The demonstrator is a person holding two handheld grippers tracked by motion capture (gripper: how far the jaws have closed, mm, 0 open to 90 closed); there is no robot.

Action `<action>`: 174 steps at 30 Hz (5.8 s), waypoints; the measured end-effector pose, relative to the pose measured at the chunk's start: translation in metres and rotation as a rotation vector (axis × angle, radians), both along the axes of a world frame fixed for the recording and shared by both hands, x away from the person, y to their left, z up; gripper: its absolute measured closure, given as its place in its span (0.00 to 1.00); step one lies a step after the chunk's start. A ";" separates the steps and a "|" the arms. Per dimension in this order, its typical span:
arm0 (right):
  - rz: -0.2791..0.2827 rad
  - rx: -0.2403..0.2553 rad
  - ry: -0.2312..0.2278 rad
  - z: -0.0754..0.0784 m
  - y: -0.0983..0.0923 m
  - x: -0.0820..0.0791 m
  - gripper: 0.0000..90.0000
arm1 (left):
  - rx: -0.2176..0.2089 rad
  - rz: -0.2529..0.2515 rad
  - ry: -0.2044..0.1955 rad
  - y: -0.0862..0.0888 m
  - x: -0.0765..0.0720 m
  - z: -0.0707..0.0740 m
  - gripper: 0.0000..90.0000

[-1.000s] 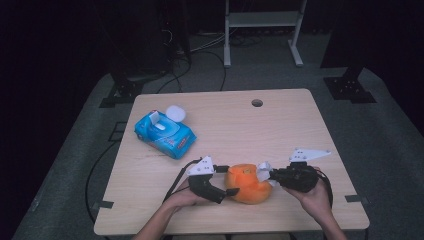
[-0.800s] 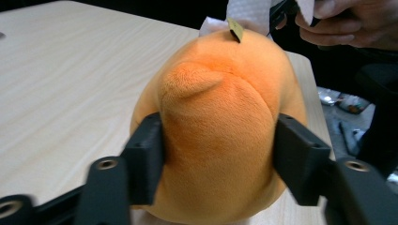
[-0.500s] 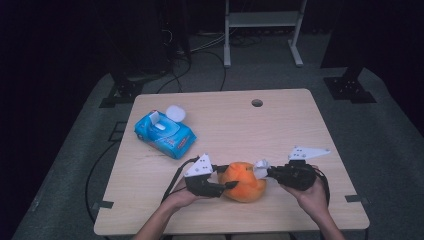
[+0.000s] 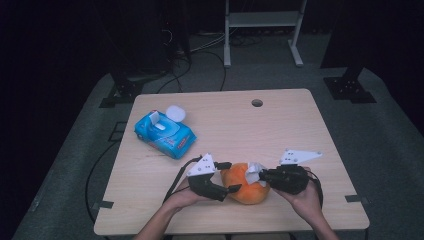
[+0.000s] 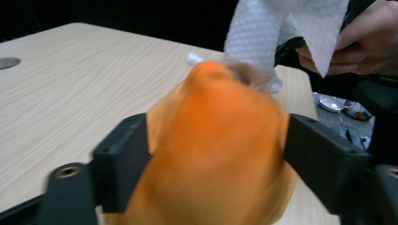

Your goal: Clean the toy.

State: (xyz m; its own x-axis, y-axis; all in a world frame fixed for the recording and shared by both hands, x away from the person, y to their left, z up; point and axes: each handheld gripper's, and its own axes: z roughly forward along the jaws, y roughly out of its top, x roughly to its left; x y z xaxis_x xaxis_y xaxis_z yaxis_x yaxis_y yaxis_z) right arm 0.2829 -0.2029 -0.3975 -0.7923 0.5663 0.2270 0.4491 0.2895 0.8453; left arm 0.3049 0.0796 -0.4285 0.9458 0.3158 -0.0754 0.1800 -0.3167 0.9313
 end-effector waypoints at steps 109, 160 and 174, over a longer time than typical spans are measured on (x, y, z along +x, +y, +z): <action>-0.019 0.023 -0.035 0.010 -0.014 -0.002 0.94 | 0.003 -0.037 0.018 -0.005 -0.004 -0.005 0.36; 0.013 -0.032 -0.010 0.010 0.004 -0.005 0.94 | 0.060 -0.190 -0.074 -0.021 -0.025 -0.008 0.39; 0.025 0.003 0.031 0.008 -0.001 -0.001 0.94 | 0.053 -0.178 -0.066 -0.020 -0.023 -0.008 0.39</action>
